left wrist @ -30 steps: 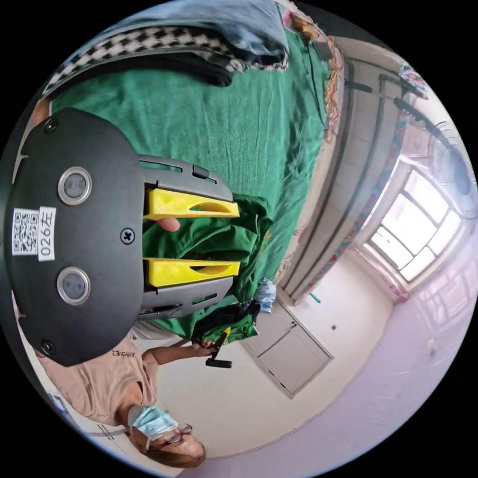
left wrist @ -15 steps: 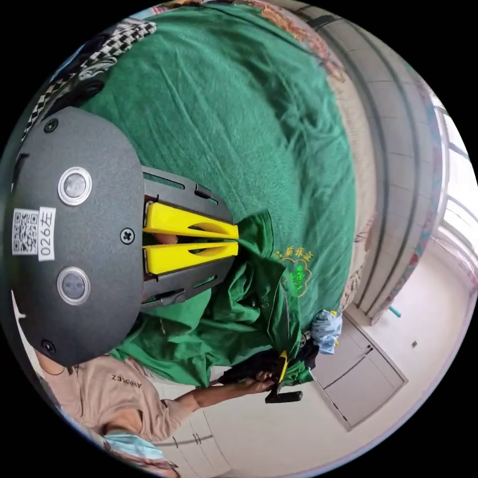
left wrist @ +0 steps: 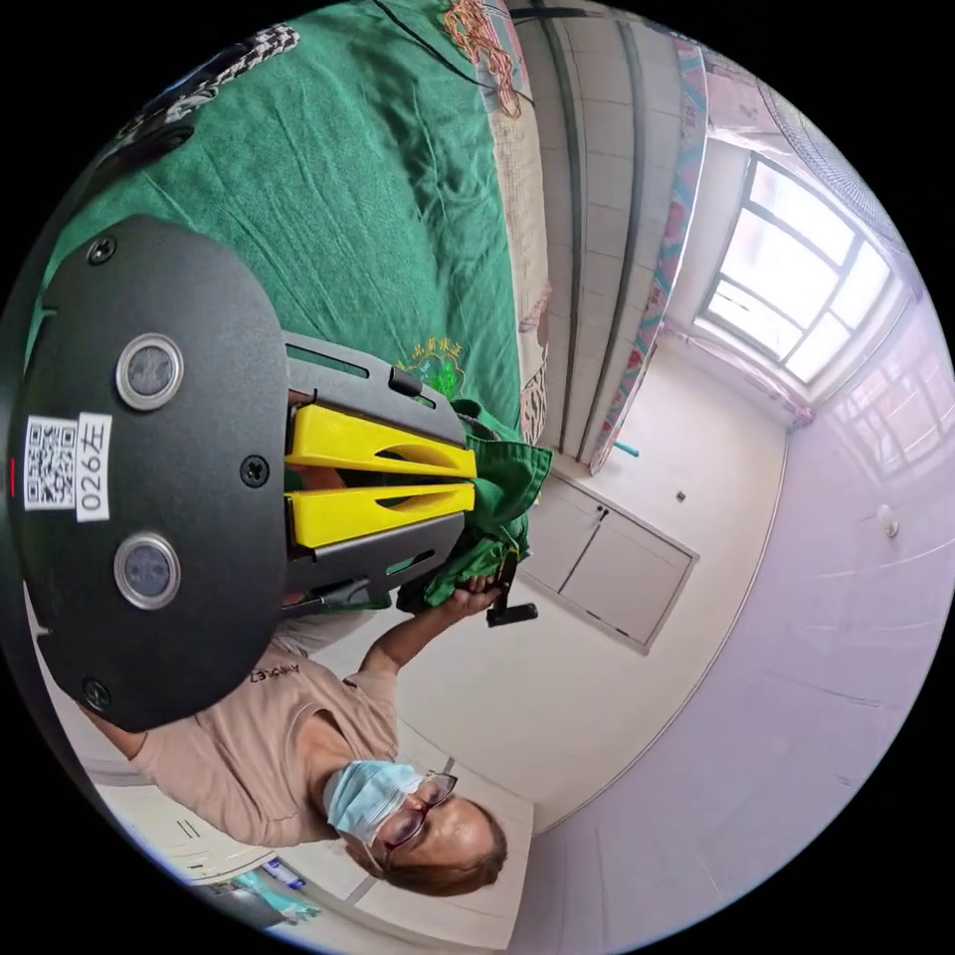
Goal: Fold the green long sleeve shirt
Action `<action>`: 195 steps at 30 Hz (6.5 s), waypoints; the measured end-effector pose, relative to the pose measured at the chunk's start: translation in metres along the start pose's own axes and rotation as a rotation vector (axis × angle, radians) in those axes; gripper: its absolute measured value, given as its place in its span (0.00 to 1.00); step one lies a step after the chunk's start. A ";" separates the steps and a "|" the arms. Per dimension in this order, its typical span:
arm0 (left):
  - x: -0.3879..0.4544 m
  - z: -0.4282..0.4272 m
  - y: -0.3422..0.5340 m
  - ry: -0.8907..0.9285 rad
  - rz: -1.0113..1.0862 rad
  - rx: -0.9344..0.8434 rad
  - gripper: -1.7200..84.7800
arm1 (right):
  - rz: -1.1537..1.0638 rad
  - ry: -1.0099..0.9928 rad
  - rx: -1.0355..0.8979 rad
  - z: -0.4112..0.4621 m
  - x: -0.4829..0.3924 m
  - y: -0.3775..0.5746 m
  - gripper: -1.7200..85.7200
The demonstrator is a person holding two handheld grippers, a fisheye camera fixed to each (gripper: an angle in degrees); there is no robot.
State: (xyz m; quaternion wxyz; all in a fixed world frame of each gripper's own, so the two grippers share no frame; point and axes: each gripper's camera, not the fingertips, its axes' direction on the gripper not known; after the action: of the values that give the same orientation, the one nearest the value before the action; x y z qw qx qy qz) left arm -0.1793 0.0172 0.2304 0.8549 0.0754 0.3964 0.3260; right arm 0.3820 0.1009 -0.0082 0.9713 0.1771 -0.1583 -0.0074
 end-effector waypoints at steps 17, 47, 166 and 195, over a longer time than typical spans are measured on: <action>0.074 -0.070 0.070 -0.326 -0.086 -0.061 0.11 | -0.383 -0.004 -0.212 0.053 -0.113 -0.031 0.12; 0.092 -0.342 0.302 0.015 0.258 0.533 0.01 | -0.270 -0.402 -0.195 0.013 0.008 -0.118 0.16; -0.243 0.009 -0.339 -0.247 -0.243 -0.266 0.25 | -0.382 -0.086 -0.344 0.357 -0.211 -0.310 0.00; -0.218 0.014 -0.286 -0.291 -0.318 -0.660 0.05 | 0.177 0.396 -0.388 0.429 0.101 -0.193 0.02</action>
State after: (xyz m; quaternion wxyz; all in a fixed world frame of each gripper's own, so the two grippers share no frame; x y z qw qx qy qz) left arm -0.1299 -0.3374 0.2658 0.9203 -0.2203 0.1517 0.2856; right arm 0.3526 -0.2343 0.3363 0.9959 -0.0283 0.0239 0.0822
